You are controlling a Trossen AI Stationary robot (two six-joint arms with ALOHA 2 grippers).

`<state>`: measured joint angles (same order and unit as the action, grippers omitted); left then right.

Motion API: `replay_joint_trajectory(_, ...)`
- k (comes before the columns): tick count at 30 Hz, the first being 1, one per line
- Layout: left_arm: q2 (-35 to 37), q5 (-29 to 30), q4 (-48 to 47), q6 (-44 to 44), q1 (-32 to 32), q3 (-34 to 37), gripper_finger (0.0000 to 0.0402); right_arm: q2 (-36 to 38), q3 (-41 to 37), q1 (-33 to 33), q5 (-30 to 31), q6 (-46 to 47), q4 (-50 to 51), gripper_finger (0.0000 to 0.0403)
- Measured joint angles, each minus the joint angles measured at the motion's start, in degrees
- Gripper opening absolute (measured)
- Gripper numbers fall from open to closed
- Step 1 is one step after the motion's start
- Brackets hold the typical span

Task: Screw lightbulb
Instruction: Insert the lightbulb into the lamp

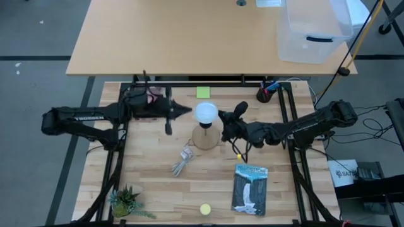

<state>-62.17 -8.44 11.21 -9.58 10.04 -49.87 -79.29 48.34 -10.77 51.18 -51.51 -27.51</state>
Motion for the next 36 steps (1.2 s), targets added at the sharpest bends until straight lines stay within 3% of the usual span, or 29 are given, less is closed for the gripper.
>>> replay_joint_trajectory(8,-3.0,1.8,-1.9,-1.5,-5.1,0.0,0.0000,0.0,0.0,3.7,-1.1,-4.9,-4.2,0.0000)
replay_joint_trajectory(15,-3.5,6.1,-1.7,-1.3,-4.6,0.0,0.0000,0.2,0.0,3.6,-2.9,-7.9,-6.6,0.0000)
replay_joint_trajectory(27,-3.4,7.3,-4.2,-0.8,-0.1,0.0,0.0000,0.3,0.0,-1.1,1.4,-6.8,-6.4,0.0000)
replay_joint_trajectory(36,-3.6,7.9,-6.7,1.4,4.6,0.0,0.0000,0.0,0.0,-5.3,-2.7,2.8,-1.6,0.0000)
